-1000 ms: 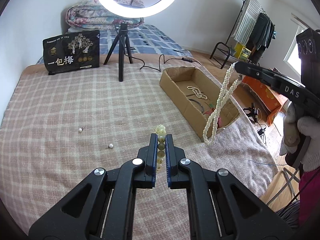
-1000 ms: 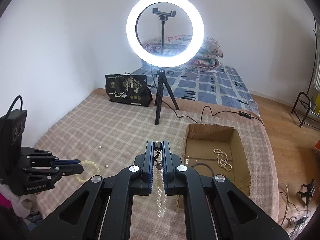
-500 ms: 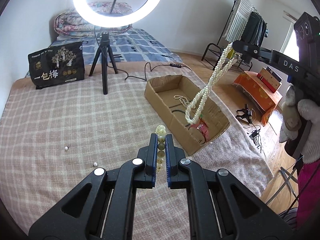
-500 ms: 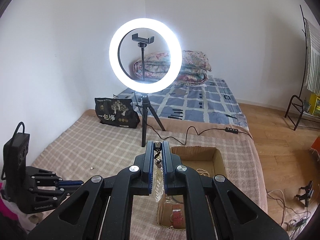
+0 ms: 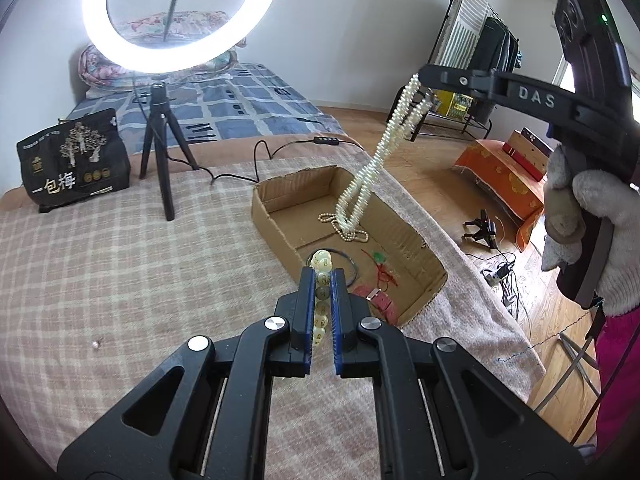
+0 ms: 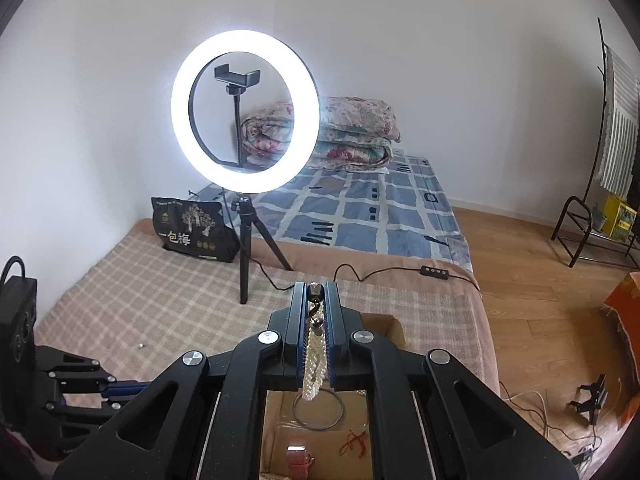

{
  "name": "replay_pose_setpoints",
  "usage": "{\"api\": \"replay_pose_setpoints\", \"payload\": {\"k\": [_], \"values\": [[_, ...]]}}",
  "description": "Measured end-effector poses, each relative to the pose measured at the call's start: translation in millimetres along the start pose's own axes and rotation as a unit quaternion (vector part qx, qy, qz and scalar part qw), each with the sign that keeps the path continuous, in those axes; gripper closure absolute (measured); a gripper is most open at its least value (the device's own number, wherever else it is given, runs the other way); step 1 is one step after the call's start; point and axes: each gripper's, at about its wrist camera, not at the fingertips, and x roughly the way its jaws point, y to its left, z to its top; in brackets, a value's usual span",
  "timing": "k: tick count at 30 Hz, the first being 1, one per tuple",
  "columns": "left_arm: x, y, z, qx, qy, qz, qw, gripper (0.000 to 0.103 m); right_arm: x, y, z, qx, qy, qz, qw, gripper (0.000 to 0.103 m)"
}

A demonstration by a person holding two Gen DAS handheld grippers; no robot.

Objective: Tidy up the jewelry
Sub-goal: 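Lower the bracelet into the box with the left tool while the right tool lowers the necklace, then open the left tool to release the bracelet while the right tool releases the necklace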

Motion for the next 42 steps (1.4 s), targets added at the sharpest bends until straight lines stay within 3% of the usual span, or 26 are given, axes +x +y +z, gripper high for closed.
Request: {"api": "replay_pose_setpoints", "payload": {"k": [20,35,42], "values": [[85,-29,16,0.012,0.02,-0.016,0.9996,0.098,83,-42,-7,0.03,0.048,-0.008,0.998,0.097],[111,-40,12,0.023,0.034,-0.025,0.9988,0.098,116,-53,-30,0.053,0.08,0.02,0.995,0.097],[112,-44,12,0.029,0.033,-0.032,0.9985,0.098,118,-53,-33,0.054,0.082,0.015,0.995,0.093]]}}
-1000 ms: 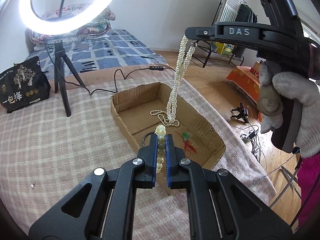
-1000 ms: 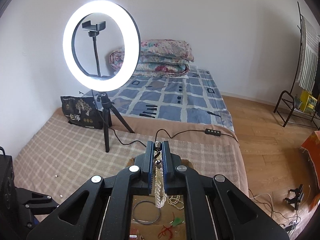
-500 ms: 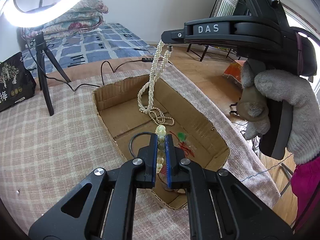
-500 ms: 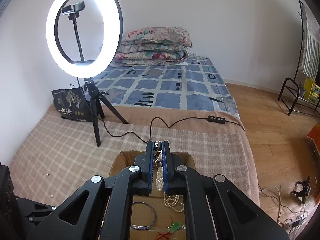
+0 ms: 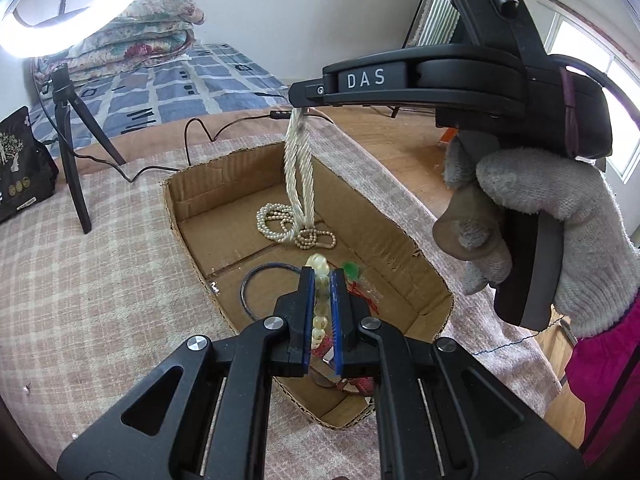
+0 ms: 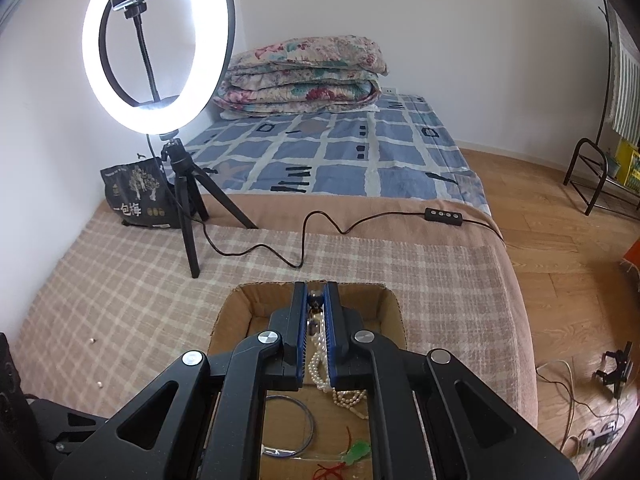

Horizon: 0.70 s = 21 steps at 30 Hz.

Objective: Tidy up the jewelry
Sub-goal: 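Open the left tool to release the bracelet while the right tool releases the necklace, then withdraw both open tools from the box toward the pearl stud earrings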

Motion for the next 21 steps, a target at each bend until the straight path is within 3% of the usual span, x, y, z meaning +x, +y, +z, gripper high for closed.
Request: {"api": "replay_pose_setpoints", "payload": {"k": [1,2,3,4,5,6,7,12,21], "values": [[-1,-1,0,0.002,-0.001,-0.001,1.0,0.098,-1,0,0,0.002,-0.002,-0.005,1.0,0.089],[-1,-2,0,0.004,-0.001,0.0,1.0,0.096,-1,0,1,0.005,-0.004,-0.013,1.0,0.073],[-2,-3,0,0.006,-0.002,0.0,1.0,0.083,-3,0,1,0.007,-0.007,-0.02,1.0,0.05],[-3,-4,-1,0.006,-0.003,-0.002,1.0,0.063,-5,0,1,0.01,-0.012,-0.026,1.0,0.041],[-5,-5,-2,0.007,-0.008,-0.001,0.9999,0.054,-7,0,1,0.012,-0.019,-0.029,0.999,0.031],[-8,-5,-2,0.007,-0.014,0.002,0.9999,0.045,-9,0,1,0.014,-0.024,-0.032,0.999,0.028],[-10,-5,-3,0.007,-0.018,0.005,0.9998,0.043,-11,0,2,0.016,-0.025,-0.034,0.999,0.026],[-17,-5,-3,0.004,-0.016,0.006,0.9998,0.04,-14,2,2,0.016,-0.02,-0.065,0.998,0.022],[-38,-7,-8,0.009,-0.025,0.012,0.9996,0.04,-27,15,0,0.013,-0.021,-0.075,0.997,0.022]]}}
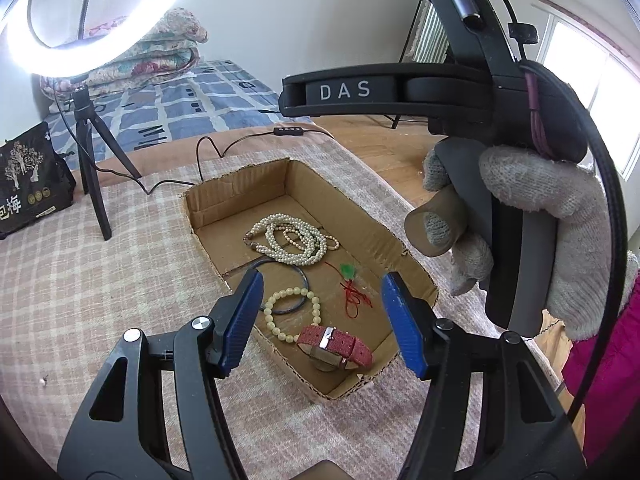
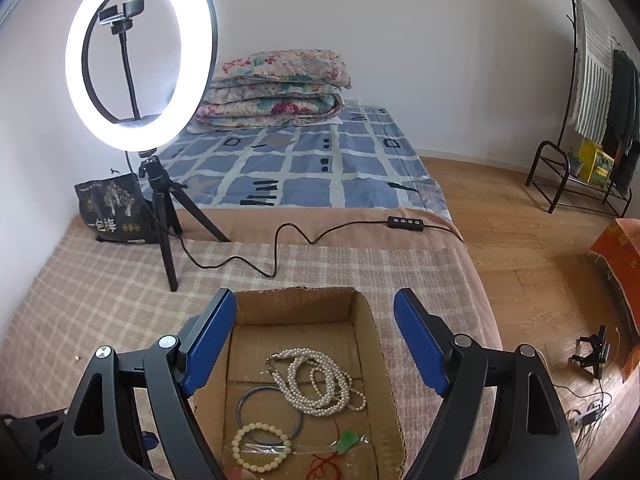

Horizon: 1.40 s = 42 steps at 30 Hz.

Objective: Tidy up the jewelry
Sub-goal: 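Withdraw both open tools from the box toward the pearl stud earrings, then grasp one pearl stud earring with the left tool while the right tool grasps the other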

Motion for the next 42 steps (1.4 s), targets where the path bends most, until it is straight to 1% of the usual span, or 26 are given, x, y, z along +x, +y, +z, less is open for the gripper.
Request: {"api": "replay_pose_setpoints", "payload": {"k": [4,10,16,20,22,26,29,33,36,39,42], "values": [[-14,1,-2,0.0,-0.005,0.005,1.0,0.04,-12,5,0,0.002,-0.005,-0.004,1.0,0.022],[-41,9,-8,-0.001,-0.014,0.016,0.9998,0.04,-39,9,-2,0.02,-0.016,-0.008,1.0,0.022],[-71,27,-14,-0.008,-0.019,0.03,0.9993,0.04,-60,14,-11,0.039,-0.025,0.004,0.999,0.022],[-93,40,-19,-0.006,-0.025,0.042,0.9988,0.04,-72,18,-21,0.05,-0.026,-0.004,0.998,0.022],[-103,47,-21,-0.005,-0.025,0.046,0.9986,0.04,-77,19,-26,0.059,-0.025,-0.002,0.998,0.022],[-122,69,-28,-0.013,-0.024,0.05,0.9984,0.04,-91,30,-37,0.062,-0.027,0.013,0.998,0.022],[-134,88,-32,-0.021,-0.029,0.064,0.9973,0.04,-99,47,-46,0.045,-0.029,0.03,0.998,0.022],[-147,122,-39,-0.032,-0.03,0.086,0.9953,0.04,-105,75,-60,0.017,-0.032,0.05,0.998,0.022],[-153,151,-46,-0.047,-0.027,0.098,0.9937,0.04,-103,95,-69,0.005,-0.029,0.077,0.997,0.022],[-155,178,-54,-0.057,-0.023,0.118,0.9911,0.04,-98,114,-78,-0.009,-0.027,0.103,0.994,0.022],[-154,200,-63,-0.069,-0.012,0.13,0.9891,0.04,-88,134,-87,-0.03,-0.021,0.123,0.992,0.022]]}}
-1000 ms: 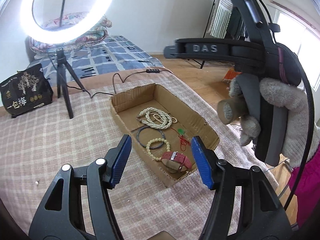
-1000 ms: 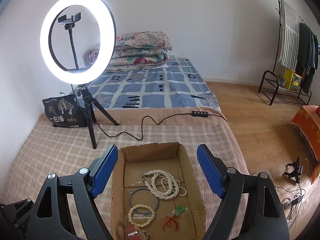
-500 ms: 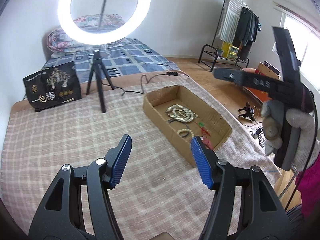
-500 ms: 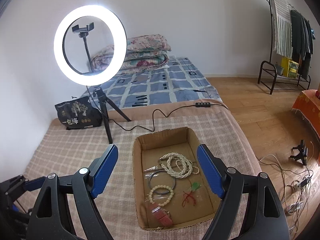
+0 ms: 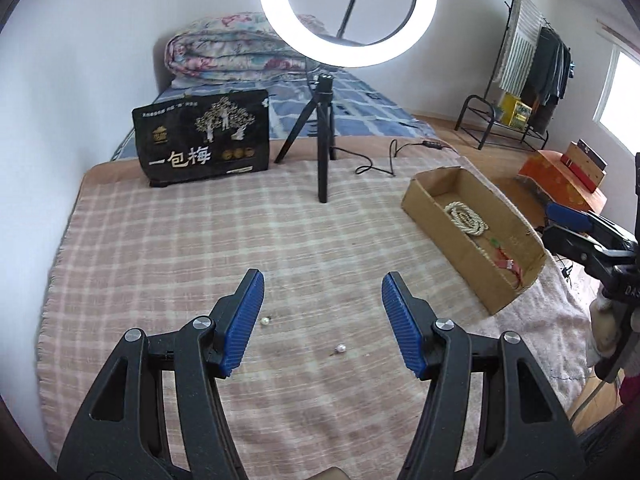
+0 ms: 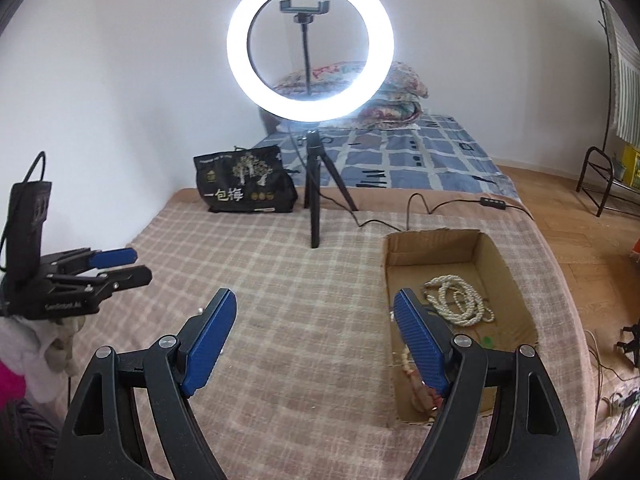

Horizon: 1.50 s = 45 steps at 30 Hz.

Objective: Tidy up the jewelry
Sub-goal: 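Grasp one pearl stud earring with the left tool while the right tool grasps the other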

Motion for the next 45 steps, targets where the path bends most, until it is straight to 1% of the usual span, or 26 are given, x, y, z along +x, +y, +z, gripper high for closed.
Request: {"api": "replay_pose_setpoints", "payload": {"k": [3,4,5,7,8,10,11,12,14,17,21,24,27,30,36,39,45], "values": [[9,18,-5,-0.006,0.01,0.01,0.9999,0.04,15,18,-9,-0.024,0.005,0.012,1.0,0.022],[12,23,-7,-0.007,0.013,0.012,0.9998,0.041,20,24,-12,-0.034,0.008,0.02,0.999,0.022],[15,27,-10,-0.008,0.018,0.013,0.9997,0.044,26,29,-15,-0.044,0.012,0.027,0.999,0.023],[22,31,-14,-0.004,0.03,0.014,0.9995,0.052,36,40,-21,-0.067,0.024,0.037,0.997,0.03],[26,33,-18,0.0,0.036,0.015,0.9992,0.054,42,45,-25,-0.077,0.029,0.045,0.996,0.032],[33,37,-23,0.006,0.045,0.012,0.9989,0.059,51,52,-31,-0.087,0.039,0.062,0.994,0.033],[38,39,-26,0.008,0.052,0.011,0.9986,0.059,58,55,-35,-0.092,0.045,0.074,0.992,0.036],[42,40,-29,0.009,0.057,0.01,0.9983,0.06,63,59,-39,-0.098,0.053,0.084,0.99,0.042],[50,43,-32,0.009,0.067,0.008,0.9977,0.061,76,65,-47,-0.11,0.069,0.11,0.985,0.048],[61,45,-37,0.015,0.078,0.006,0.9968,0.066,93,74,-57,-0.129,0.088,0.135,0.978,0.059],[73,46,-41,0.02,0.09,0.001,0.9958,0.066,112,78,-63,-0.146,0.109,0.158,0.971,0.07],[83,44,-45,0.031,0.096,0.0,0.9949,0.066,122,78,-65,-0.157,0.118,0.172,0.965,0.075],[93,42,-48,0.047,0.103,0.005,0.9936,0.066,130,81,-65,-0.174,0.127,0.182,0.959,0.077],[104,42,-50,0.052,0.109,0.007,0.9927,0.066,137,85,-67,-0.188,0.131,0.188,0.955,0.079],[119,42,-52,0.069,0.11,0.013,0.9915,0.066,148,87,-68,-0.209,0.138,0.196,0.948,0.08],[125,43,-51,0.071,0.112,0.011,0.9911,0.072,153,88,-69,-0.22,0.142,0.198,0.944,0.08],[133,44,-51,0.078,0.113,0.011,0.9905,0.072,162,88,-71,-0.231,0.146,0.205,0.94,0.08]]}}
